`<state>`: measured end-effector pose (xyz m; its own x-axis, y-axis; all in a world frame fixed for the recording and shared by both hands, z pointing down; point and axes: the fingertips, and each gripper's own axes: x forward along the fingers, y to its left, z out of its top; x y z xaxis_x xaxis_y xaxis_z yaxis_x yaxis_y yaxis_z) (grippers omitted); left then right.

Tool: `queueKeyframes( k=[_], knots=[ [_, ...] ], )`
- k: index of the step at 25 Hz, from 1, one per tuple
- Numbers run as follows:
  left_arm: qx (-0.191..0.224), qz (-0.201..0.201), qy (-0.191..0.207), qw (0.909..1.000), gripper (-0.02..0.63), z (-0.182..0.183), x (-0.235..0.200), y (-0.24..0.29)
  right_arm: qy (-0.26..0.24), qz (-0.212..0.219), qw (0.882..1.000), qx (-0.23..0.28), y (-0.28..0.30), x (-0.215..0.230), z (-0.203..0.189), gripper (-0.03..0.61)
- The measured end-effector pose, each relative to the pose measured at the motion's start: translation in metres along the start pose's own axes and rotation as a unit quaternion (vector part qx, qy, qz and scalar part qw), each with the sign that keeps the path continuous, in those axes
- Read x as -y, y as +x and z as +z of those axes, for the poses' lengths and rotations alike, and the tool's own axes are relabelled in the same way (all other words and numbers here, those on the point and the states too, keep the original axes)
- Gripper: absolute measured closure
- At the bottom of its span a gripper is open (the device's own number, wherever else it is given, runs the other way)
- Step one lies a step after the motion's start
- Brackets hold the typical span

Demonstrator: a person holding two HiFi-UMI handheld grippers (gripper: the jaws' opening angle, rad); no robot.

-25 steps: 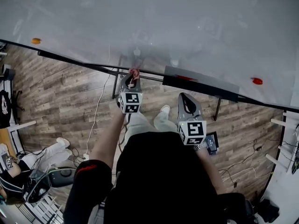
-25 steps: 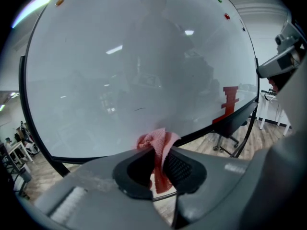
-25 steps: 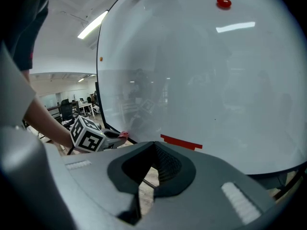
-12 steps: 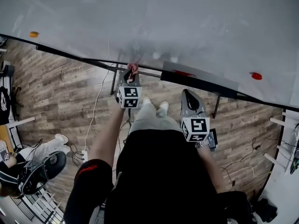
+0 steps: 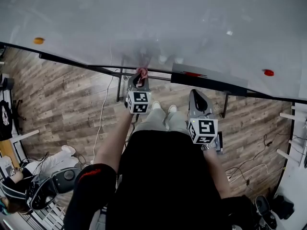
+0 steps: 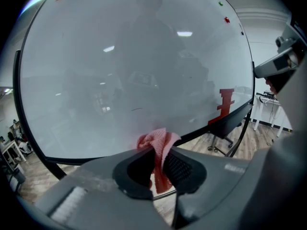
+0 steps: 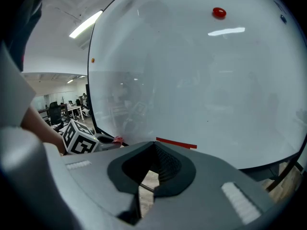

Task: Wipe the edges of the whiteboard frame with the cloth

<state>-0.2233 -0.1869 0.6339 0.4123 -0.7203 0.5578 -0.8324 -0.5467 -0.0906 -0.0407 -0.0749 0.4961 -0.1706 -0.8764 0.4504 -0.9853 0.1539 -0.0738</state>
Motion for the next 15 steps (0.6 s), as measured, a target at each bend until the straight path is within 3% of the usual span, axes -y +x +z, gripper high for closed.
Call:
queueKeyframes(
  k=[8, 15],
  knots=[
    [-0.004, -0.018, 0.014, 0.9997, 0.568, 0.000, 0.005, -0.003, 0.002, -0.010, 1.000, 0.006, -0.002, -0.002, 0.001, 0.577],
    [-0.008, -0.009, 0.015, 0.9998, 0.568, 0.001, 0.013, -0.003, -0.006, -0.004, 1.000, 0.001, -0.014, 0.013, -0.002, 0.577]
  ],
)
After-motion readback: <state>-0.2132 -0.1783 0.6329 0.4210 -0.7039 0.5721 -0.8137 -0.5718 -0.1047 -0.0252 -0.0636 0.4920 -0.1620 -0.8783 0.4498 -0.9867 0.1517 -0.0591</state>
